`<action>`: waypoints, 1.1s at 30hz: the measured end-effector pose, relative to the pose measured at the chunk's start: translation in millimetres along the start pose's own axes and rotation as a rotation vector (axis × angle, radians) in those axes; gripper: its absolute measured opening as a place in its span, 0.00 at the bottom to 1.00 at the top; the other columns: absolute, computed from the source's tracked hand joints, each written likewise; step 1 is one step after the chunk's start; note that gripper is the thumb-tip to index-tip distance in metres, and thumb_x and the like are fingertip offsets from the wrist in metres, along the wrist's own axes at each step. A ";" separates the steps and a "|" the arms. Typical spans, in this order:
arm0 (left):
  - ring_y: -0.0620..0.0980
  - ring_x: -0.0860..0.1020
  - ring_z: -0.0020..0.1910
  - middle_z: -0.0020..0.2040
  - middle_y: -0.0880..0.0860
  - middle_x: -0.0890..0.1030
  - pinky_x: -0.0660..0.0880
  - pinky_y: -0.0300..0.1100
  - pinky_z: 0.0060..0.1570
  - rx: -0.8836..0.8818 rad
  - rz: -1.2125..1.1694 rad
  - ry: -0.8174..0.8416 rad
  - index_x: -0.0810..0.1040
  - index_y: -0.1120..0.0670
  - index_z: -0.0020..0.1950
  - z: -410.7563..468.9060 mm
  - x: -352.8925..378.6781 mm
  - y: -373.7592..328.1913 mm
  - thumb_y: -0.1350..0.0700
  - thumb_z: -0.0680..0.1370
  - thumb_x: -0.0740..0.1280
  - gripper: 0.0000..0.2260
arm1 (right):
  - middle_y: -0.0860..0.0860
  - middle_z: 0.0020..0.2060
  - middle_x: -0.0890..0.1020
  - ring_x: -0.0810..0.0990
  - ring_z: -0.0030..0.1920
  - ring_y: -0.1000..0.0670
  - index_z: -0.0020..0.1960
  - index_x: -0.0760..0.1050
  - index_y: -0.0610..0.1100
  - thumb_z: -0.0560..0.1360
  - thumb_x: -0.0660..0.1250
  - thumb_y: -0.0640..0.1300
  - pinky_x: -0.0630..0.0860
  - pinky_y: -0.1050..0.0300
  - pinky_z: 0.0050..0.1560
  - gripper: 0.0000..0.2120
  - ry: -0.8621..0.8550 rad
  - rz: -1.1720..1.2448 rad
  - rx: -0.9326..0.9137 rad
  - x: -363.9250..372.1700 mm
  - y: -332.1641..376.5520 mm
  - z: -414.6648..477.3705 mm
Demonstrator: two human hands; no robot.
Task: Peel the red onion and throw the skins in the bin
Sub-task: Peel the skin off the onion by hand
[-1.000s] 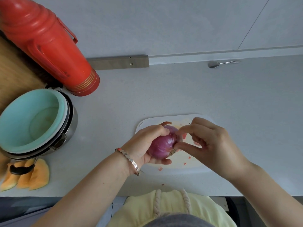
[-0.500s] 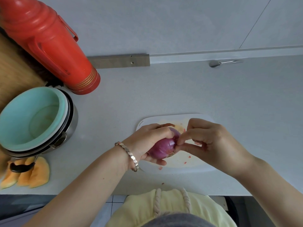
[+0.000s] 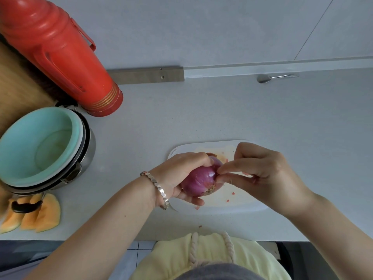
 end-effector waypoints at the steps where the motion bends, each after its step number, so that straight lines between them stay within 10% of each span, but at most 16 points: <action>1: 0.53 0.80 0.40 0.43 0.53 0.80 0.78 0.43 0.28 0.001 -0.001 -0.003 0.84 0.48 0.34 0.2 -0.1 0.1 0.50 0.62 0.65 0.09 | 0.54 0.32 0.68 0.67 0.29 0.55 0.41 0.83 0.42 0.70 0.67 0.48 0.61 0.74 0.33 0.10 -0.009 0.003 0.000 -0.3 -0.1 -0.3; 17: 0.54 0.80 0.40 0.44 0.54 0.81 0.80 0.45 0.30 -0.005 -0.078 -0.032 0.84 0.49 0.36 5.6 -3.1 7.2 0.55 0.75 0.64 0.11 | 0.60 0.36 0.65 0.65 0.30 0.60 0.43 0.75 0.47 0.74 0.59 0.52 0.69 0.67 0.29 0.10 0.180 -0.129 -0.030 7.2 -2.5 -1.7; 33: 0.63 0.81 0.40 0.40 0.63 0.82 0.80 0.47 0.31 0.040 -0.653 0.028 0.81 0.56 0.42 4.2 7.4 9.1 0.52 0.62 0.65 0.13 | 0.51 0.28 0.80 0.72 0.24 0.57 0.30 0.68 0.46 0.65 0.62 0.36 0.69 0.68 0.25 0.08 -0.307 0.880 0.698 16.9 -16.4 -16.0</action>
Point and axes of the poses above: each hand's wrist, its own z-axis towards the middle knuckle, its own x-axis out of the palm, y = z × x, the point moved 4 cm from there along z, towards the middle knuckle
